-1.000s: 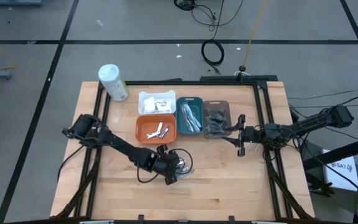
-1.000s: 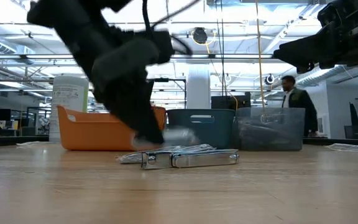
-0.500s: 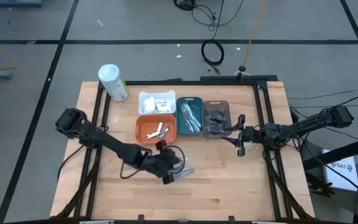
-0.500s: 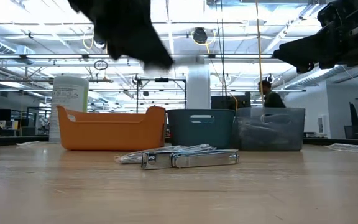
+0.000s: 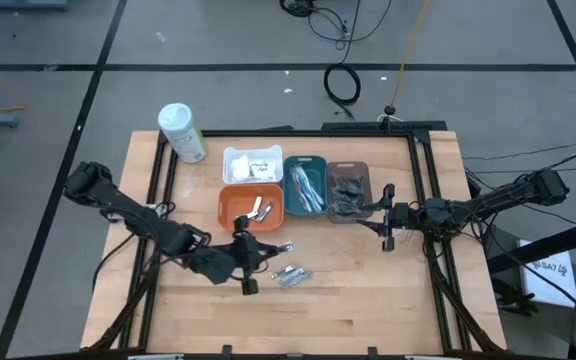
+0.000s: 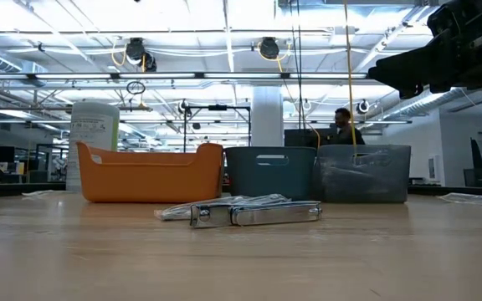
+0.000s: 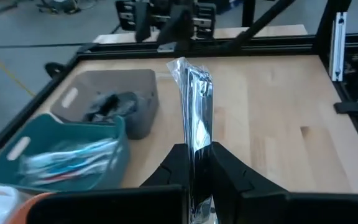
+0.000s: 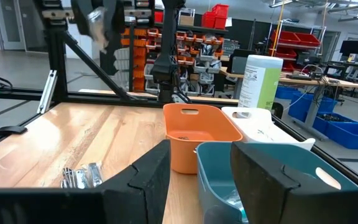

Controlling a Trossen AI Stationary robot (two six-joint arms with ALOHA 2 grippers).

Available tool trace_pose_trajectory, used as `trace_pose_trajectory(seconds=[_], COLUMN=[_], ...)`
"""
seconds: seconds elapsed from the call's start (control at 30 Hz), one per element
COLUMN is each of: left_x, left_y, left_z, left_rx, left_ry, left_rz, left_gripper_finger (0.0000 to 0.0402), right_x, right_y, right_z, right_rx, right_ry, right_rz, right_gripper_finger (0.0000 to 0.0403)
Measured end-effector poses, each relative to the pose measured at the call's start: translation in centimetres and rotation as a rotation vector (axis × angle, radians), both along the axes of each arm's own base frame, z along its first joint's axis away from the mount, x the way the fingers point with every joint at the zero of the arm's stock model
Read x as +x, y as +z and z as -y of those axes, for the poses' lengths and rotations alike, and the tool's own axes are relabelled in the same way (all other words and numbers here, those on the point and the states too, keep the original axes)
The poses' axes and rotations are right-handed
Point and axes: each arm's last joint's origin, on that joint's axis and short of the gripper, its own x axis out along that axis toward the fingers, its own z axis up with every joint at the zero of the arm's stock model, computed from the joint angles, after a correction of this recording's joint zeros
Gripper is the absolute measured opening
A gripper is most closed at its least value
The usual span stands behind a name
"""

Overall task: Pick & Place Travel size toiletries
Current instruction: Put the nail cutter into the orange bin

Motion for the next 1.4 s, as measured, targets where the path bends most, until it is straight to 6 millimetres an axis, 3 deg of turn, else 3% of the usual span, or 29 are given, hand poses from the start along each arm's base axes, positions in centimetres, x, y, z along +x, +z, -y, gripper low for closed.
trace_pose_trajectory(seconds=[0.17,0.4,0.63,0.8,0.9,1.1,1.23,1.4], left_x=[-1.3,-2.5,-2.7,-2.0,-1.8,-3.7,-5.9,-8.5], left_y=[1.1,0.8,-1.9,-4.1,-5.0,-5.5,-7.0,-7.0], left_z=[-0.1,-0.4,-0.7,-0.9,-1.4,-4.8,-8.0,-10.8], left_rx=[0.034,0.055,0.006,-0.146,-0.140,-0.150,-0.197,-0.294], left_ry=[0.036,0.094,0.114,-0.087,-0.199,-0.227,-0.117,0.072], left_rz=[0.018,-0.038,-0.053,0.000,0.032,0.122,0.125,0.173], left_gripper_finger=[0.0021,0.0021,0.0021,0.0021,0.0021,0.0021,0.0021,0.0021], right_x=[0.0,0.0,0.0,0.0,0.0,0.0,0.0,0.0], right_y=[0.0,0.0,0.0,0.0,0.0,0.0,0.0,0.0], right_z=[0.0,0.0,0.0,0.0,0.0,0.0,0.0,0.0], right_rx=[0.000,0.000,0.000,0.000,0.000,0.000,0.000,0.000], right_ry=[0.000,0.000,0.000,0.000,0.000,0.000,0.000,0.000], right_rz=[0.000,0.000,0.000,0.000,0.000,0.000,0.000,0.001], right_gripper_finger=[0.0155,0.0155,0.0155,0.0155,0.0155,0.0155,0.0155,0.0155])
